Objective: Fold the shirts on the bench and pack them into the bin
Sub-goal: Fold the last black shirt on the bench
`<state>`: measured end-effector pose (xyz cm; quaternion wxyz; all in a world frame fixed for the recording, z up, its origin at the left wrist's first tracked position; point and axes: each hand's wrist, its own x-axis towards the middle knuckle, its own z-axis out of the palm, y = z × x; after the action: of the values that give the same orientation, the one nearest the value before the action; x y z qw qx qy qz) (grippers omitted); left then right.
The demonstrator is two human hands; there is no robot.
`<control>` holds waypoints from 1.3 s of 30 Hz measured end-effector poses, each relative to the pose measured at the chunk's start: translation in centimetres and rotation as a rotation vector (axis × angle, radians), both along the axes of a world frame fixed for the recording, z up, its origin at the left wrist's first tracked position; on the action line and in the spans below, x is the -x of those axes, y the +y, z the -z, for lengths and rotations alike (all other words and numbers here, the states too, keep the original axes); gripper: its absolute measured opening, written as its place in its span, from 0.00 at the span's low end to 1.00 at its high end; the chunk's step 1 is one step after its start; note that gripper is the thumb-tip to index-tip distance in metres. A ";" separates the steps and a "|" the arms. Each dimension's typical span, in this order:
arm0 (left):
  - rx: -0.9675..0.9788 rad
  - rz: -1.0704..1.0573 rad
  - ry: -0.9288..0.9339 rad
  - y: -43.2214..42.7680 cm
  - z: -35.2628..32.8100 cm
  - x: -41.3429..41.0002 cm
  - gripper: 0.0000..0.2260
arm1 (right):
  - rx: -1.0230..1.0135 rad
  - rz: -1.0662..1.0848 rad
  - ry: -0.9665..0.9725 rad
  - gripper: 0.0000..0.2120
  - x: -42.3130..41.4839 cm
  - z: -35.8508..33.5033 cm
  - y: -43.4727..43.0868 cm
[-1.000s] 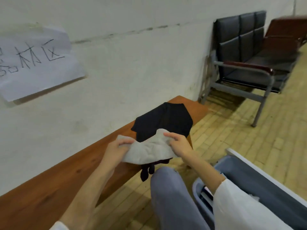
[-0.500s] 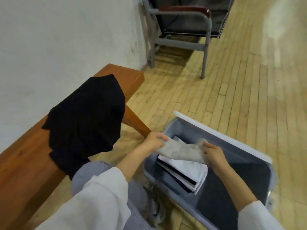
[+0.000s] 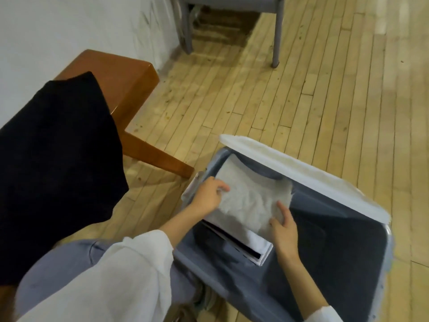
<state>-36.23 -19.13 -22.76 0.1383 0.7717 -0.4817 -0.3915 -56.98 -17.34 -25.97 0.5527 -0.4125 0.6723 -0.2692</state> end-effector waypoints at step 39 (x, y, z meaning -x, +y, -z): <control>0.186 -0.689 -0.578 17.4 -13.7 -26.0 0.25 | 0.926 -1.356 0.377 0.27 -37.4 -18.0 3.7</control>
<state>-10.27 -1.69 -9.09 0.1891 0.9488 -0.2488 -0.0466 -19.62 -13.66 -7.95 0.2481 -0.9500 0.1816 -0.0543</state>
